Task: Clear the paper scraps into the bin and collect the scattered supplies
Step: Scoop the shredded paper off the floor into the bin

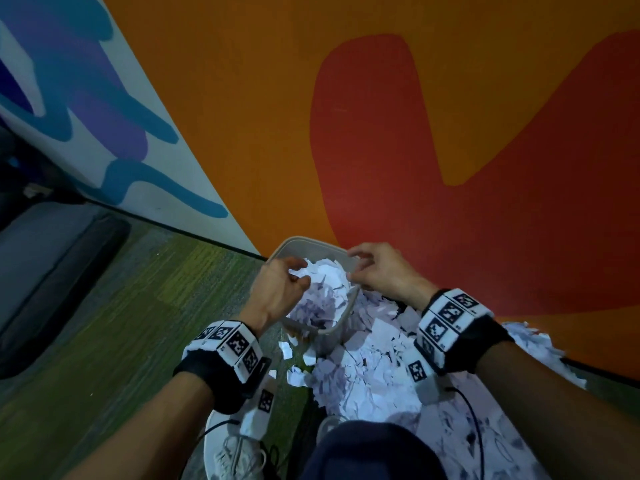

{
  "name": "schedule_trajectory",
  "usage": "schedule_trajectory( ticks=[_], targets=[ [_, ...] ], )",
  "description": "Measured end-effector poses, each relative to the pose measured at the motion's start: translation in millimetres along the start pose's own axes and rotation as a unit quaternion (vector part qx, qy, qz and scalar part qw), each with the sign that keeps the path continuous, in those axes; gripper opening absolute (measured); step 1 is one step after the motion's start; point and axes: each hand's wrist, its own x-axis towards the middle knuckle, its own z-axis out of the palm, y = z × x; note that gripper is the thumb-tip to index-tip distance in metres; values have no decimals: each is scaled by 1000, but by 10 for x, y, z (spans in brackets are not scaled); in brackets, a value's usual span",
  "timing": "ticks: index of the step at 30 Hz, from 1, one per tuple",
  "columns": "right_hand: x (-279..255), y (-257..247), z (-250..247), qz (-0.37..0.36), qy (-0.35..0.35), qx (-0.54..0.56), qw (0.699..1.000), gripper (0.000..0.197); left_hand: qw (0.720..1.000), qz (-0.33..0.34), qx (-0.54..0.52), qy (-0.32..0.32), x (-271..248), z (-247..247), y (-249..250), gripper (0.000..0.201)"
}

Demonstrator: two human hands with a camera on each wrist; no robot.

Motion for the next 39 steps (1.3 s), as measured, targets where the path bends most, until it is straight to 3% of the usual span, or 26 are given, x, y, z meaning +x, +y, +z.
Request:
schedule_trajectory(
  ticks=[6, 9, 14, 19, 21, 23, 26, 28, 32, 36, 39],
  targets=[
    [-341, 444, -268, 27, -14, -30, 999, 36, 996, 53, -38, -54, -42, 435, 323, 37],
    [-446, 911, -306, 63, -38, -36, 997, 34, 991, 73, -60, -91, -37, 763, 433, 26],
    [-475, 1779, -122, 149, -82, -51, 984, 35, 980, 78, -3, -184, 46, 1402, 278, 35],
    [-327, 2455, 236, 178, -88, -95, 975, 66, 947, 80, 102, -293, 226, 2090, -76, 52],
    [-169, 2639, 359, 171, -78, -121, 975, 77, 933, 81, 151, -317, 324, 2377, -191, 66],
    [3, 2753, 449, 170, -60, -137, 974, 83, 921, 42, 195, -334, 444, 2571, -303, 85],
    [286, 2867, 550, 162, -43, -155, 974, 91, 927, -24, 195, -320, 636, 2808, -559, 103],
    [477, 2919, 623, 148, -42, -151, 976, 96, 943, -45, 142, -299, 670, 2913, -720, 112],
    [789, 2899, 835, 167, -87, -92, 978, 116, 959, -47, 138, -243, 472, 3056, -1017, 104],
    [864, 2741, 1122, 172, -36, -189, 966, 105, 962, -14, 191, -196, 193, 3105, -1218, 87],
    [809, 2657, 1285, 126, -37, -276, 952, 82, 964, 13, 211, -164, 70, 3030, -1286, 68]
  ],
)
